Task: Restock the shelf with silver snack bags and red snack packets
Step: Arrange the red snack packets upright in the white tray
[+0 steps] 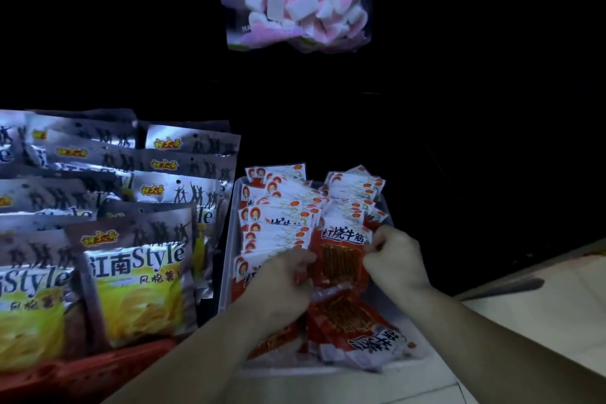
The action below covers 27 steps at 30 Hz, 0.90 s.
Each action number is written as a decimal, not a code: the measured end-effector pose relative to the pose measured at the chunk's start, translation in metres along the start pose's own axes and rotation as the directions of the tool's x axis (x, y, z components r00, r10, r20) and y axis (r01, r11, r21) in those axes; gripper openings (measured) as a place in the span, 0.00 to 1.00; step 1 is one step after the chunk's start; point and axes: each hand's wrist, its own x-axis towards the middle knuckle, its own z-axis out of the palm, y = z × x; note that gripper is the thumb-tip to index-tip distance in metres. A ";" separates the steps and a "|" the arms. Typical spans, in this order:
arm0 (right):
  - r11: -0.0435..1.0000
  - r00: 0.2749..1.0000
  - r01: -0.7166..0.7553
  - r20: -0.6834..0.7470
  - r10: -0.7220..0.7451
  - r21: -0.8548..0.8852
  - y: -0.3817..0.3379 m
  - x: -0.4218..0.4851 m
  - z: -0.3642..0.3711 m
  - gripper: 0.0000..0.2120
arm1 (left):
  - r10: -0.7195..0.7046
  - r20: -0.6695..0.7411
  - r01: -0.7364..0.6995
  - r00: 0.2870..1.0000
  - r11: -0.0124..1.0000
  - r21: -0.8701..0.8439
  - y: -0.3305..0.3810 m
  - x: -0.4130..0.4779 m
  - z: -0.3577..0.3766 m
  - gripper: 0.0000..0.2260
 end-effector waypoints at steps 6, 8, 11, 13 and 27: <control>0.997 0.997 0.068 -0.033 -0.067 0.042 0.007 -0.007 -0.022 0.15 | -0.032 0.010 0.032 0.999 0.999 -0.027 0.001 0.001 -0.003 0.21; 0.995 0.996 0.082 -0.035 -0.080 0.060 0.007 -0.009 -0.025 0.11 | -0.039 0.016 0.039 0.999 0.999 -0.023 0.004 0.000 -0.002 0.21; 0.991 0.998 0.059 -0.027 -0.056 0.122 0.006 -0.011 -0.026 0.12 | -0.036 0.023 0.036 0.999 0.999 -0.014 0.006 0.001 -0.002 0.21; 0.989 1.000 0.015 -0.029 -0.010 0.148 0.007 -0.012 -0.027 0.12 | -0.042 0.017 0.042 0.999 0.999 0.003 0.007 0.001 0.000 0.21; 0.829 0.979 -0.041 0.189 -0.079 0.558 -0.023 -0.032 -0.071 0.07 | 0.062 -0.272 -0.184 0.960 0.874 -0.449 0.033 -0.019 0.004 0.22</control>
